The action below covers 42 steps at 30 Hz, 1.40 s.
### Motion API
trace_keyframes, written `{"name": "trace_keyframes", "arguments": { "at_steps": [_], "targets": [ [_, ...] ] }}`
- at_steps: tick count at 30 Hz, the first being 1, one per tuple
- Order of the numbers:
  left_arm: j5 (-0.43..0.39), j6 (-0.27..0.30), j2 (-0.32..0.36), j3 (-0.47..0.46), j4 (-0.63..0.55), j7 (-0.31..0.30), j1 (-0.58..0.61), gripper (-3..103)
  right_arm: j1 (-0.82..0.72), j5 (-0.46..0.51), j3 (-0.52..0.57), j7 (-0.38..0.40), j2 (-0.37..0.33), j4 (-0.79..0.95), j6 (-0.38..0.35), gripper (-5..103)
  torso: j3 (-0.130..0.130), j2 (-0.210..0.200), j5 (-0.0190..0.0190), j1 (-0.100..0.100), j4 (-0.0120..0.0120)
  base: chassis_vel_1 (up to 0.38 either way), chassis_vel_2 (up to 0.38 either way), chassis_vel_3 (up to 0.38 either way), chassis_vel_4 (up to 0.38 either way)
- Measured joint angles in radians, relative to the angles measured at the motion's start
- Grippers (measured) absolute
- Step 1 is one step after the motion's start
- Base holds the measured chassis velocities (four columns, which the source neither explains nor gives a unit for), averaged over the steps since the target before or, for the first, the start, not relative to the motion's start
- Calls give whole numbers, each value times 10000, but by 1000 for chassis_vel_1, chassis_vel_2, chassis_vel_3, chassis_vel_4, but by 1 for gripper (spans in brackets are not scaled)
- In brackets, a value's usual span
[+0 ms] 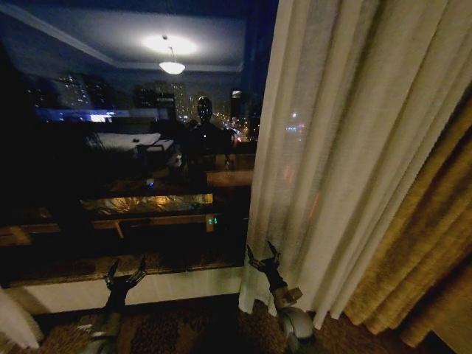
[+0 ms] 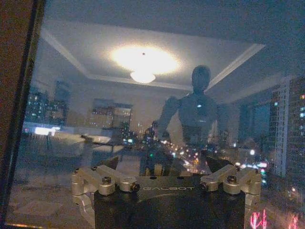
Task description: Open the curtains by pulling them apart, changing their state from closed to fully open.
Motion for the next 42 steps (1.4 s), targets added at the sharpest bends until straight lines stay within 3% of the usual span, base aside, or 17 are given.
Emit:
{"name": "trace_keyframes", "arguments": {
  "at_steps": [16, 19, 25, 34, 36, 40, 42],
  "targets": [
    [0, 0, 0, -2, 0, 0, 0, 100, 399, -541, -82, 795, -39, -309, 18, 100, -2, 3, -2, -4, 0, -41, 30, 31, -37],
    [0, 0, 0, -2, 0, -1, -1, 100, 676, -1088, -180, 1319, -70, -468, -358, 100, 2, -2, -1, 6, -1, -70, 69, 59, -70],
    [0, 0, 0, -1, 0, 0, 0, 100, 1458, -1208, -492, 1952, -72, -982, -938, 100, -1, -1, 0, 0, 0, 0, 0, 0, 0],
    [0, 0, 0, -1, 0, 0, 0, 100, 2239, -1098, -677, 2105, 158, -1842, -864, 101, 0, 2, -1, -2, 1, 0, 0, 0, 0],
    [0, 0, 0, -1, 0, 0, 0, 100, 2324, -931, -715, 1987, 175, -1973, -753, 92, 0, 1, -1, -1, 0, 0, 0, 0, 0],
    [0, 0, 0, 0, 0, 0, 0, 100, 2381, -805, -786, 1946, 139, -2005, -738, 86, -1, 2, 0, -1, 0, 0, 0, 0, 0],
    [0, 0, 0, 0, 0, 0, 0, 100, 2408, -772, -799, 1927, 122, -1996, -733, 76, -1, 2, -2, -2, 0, 0, 0, 0, 0]
  ]
}}
